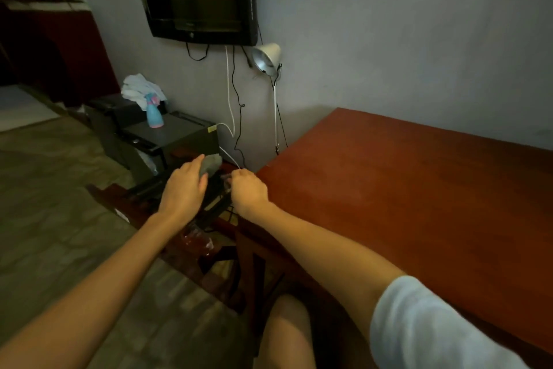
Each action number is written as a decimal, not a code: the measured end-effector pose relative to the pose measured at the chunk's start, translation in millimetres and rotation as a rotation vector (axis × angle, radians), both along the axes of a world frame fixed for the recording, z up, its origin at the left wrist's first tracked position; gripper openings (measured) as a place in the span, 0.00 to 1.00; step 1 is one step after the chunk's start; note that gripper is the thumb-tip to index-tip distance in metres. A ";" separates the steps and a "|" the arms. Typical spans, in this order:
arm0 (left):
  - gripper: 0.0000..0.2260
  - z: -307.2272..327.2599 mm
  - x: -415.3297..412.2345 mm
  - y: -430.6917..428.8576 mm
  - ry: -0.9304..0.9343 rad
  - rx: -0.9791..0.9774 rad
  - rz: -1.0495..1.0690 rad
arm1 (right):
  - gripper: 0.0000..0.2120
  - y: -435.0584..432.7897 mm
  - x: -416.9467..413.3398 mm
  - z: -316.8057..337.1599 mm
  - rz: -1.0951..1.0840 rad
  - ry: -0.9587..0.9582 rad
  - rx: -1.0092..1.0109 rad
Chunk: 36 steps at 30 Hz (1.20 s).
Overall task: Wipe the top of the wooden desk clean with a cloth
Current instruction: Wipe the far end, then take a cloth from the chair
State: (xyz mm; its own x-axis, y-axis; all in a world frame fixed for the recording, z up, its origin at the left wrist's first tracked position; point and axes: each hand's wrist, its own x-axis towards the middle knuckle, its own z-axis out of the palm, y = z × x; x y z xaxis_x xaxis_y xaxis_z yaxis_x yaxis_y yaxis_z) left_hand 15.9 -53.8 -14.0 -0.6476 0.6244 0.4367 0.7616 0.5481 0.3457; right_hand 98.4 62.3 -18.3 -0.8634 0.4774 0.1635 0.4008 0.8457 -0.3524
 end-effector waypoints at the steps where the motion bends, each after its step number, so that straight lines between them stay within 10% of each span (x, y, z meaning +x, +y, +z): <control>1: 0.22 -1.1 2.2 1.0 -0.014 -0.002 -0.014 | 0.12 12.0 9.6 6.0 -0.025 0.059 -0.018; 6: 0.22 -8.9 21.9 33.9 -0.022 -0.019 -0.118 | 0.16 122.5 122.5 22.1 -0.317 0.235 0.044; 12: 0.23 -24.1 32.5 71.1 -0.068 -0.087 -0.143 | 0.19 197.1 323.2 -11.9 -0.854 0.023 0.041; 16: 0.23 -29.2 30.8 74.5 -0.059 -0.095 -0.136 | 0.23 194.3 316.6 -27.8 -0.945 -0.064 0.032; 27: 0.23 -37.5 17.2 54.7 -0.109 -0.040 -0.037 | 0.25 85.6 14.4 -21.2 -0.447 -0.092 0.058; 36: 0.23 -26.6 13.8 65.6 -0.102 -0.022 0.001 | 0.19 73.5 -5.5 -2.4 0.057 0.107 -0.147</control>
State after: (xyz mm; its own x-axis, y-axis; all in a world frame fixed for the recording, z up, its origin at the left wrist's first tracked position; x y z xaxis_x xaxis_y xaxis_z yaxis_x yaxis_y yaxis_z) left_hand 29.7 11.8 -40.7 -0.6890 0.6321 0.3546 0.7222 0.5573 0.4097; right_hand 92.9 135.8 -20.7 -0.8712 0.4537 0.1877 0.3074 0.8021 -0.5121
